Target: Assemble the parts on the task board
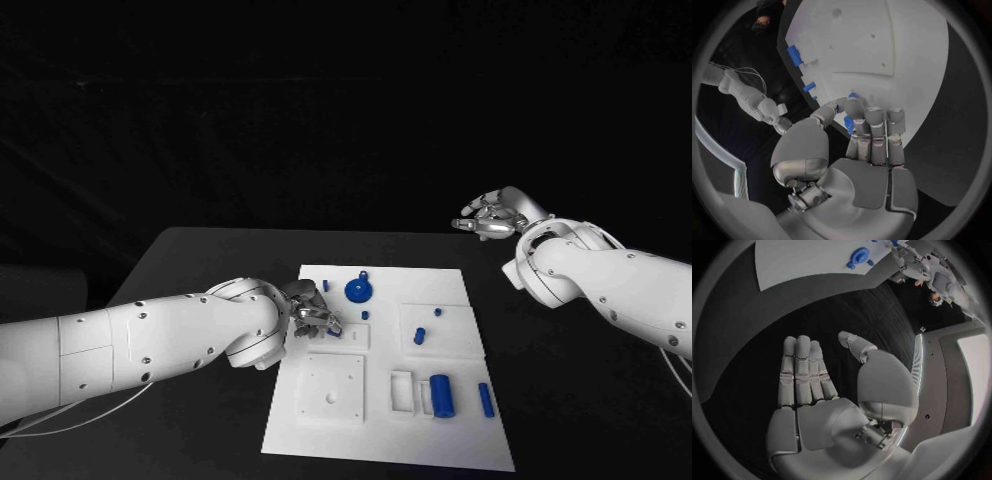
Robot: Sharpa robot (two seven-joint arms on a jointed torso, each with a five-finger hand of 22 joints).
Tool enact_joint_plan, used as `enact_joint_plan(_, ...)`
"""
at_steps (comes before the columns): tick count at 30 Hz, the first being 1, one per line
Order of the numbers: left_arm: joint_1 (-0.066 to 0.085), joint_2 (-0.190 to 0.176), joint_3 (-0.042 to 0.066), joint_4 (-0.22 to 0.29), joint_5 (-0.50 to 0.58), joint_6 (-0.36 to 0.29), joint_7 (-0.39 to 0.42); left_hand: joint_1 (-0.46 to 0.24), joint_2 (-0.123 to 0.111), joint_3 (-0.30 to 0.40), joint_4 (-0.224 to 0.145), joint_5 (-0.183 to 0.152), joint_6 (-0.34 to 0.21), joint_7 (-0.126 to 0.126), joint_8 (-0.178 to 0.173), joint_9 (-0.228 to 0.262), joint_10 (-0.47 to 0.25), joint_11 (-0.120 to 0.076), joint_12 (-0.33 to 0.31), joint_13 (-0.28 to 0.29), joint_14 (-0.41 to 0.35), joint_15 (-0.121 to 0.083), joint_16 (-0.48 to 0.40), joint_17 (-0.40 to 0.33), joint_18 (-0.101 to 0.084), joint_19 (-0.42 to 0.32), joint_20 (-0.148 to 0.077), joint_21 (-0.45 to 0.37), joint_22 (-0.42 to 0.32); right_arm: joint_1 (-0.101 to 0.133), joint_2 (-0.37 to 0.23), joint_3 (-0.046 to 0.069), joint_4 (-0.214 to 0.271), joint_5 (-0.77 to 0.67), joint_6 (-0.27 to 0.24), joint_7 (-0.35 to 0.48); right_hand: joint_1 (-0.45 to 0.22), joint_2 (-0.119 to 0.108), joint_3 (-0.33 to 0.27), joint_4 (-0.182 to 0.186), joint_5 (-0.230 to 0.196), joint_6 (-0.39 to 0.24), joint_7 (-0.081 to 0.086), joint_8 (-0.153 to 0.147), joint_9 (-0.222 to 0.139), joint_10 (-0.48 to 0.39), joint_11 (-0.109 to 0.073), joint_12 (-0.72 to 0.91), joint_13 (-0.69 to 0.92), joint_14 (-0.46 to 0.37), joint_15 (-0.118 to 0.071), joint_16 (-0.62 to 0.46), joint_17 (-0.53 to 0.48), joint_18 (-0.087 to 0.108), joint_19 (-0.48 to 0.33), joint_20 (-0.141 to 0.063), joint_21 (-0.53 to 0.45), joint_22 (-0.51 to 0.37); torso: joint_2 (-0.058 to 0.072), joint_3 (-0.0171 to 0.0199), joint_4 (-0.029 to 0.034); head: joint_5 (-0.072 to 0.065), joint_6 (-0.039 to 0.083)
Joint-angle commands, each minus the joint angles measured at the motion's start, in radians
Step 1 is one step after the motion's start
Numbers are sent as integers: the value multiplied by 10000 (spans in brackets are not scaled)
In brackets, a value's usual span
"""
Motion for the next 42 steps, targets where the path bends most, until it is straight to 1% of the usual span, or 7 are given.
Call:
enact_joint_plan(1,4,33,8,59,-77,81,0,92,35,8,13,-44,1420,-1111,-22,4211,-302,-371,94,15,284,-317,120,-28,10,28,-1422,90,107,9,10,6,6,-8,156,75,86,-4,-48,-13,68,-40,34,39,12,-60,13,16,-18,-89,-6,-49,-8,-46,-39,23,-39,7,5,0,4,-6,-12)
enact_joint_plan(4,4,45,8,56,-98,68,-11,104,32,19,14,-68,1393,-1099,-94,4205,-288,-361,252,35,285,-352,264,-62,24,29,-1444,184,99,9,15,6,3,-8,180,68,84,-3,-51,-13,81,-41,35,39,13,-63,14,22,-29,-90,-5,-50,-8,-44,-40,26,-44,13,4,1,3,-1,-22)
enact_joint_plan(8,4,60,8,28,-99,65,-17,148,22,54,22,-168,1389,-1027,-318,3999,-256,-280,681,121,265,-437,607,-110,50,17,-1477,363,61,9,20,6,7,-8,201,63,84,-2,-54,-14,93,-44,35,38,13,-66,14,28,-40,-90,-4,-51,-9,-42,-40,29,-49,19,-1,3,-1,-5,-29)
enact_joint_plan(15,4,103,8,-5,-195,134,-21,172,30,53,28,-223,1423,-1010,-435,3854,-275,-265,984,157,246,-503,842,-175,73,17,-1493,488,11,8,46,6,1,-8,208,64,83,2,-58,-15,108,-45,36,39,13,-68,15,39,-56,-90,-4,-51,-8,-38,-39,33,-55,30,6,4,6,-7,5)
enact_joint_plan(25,3,142,9,-12,-220,525,-80,167,79,38,15,-282,1446,-1009,-502,3758,-313,-271,1204,172,241,-561,1013,-239,97,30,-1503,594,-30,8,38,6,11,-8,223,57,89,11,-62,-21,160,-44,35,43,16,-74,14,66,-95,-89,-3,-51,-7,-27,-35,42,-69,55,3,1,-2,2,16)
enact_joint_plan(37,3,186,9,-64,-276,723,-131,114,150,14,23,-320,1508,-1023,-516,3701,-336,-285,1352,178,242,-580,1131,-288,109,17,-1501,663,-57,8,61,6,-6,-8,233,43,102,19,-70,-40,295,-47,36,46,20,-87,15,118,-170,-88,-3,-52,-5,-9,-28,62,-101,103,2,-2,8,-8,7)
enact_joint_plan(42,4,202,9,-88,-288,776,-144,63,234,4,19,-306,1543,-1032,-520,3668,-357,-293,1431,182,234,-584,1197,-314,116,2,-1499,699,-73,7,76,6,-18,-8,230,42,102,22,-74,-47,367,-48,37,47,21,-95,16,142,-205,-88,-2,-53,-5,0,-25,72,-117,126,4,-2,5,6,-9)
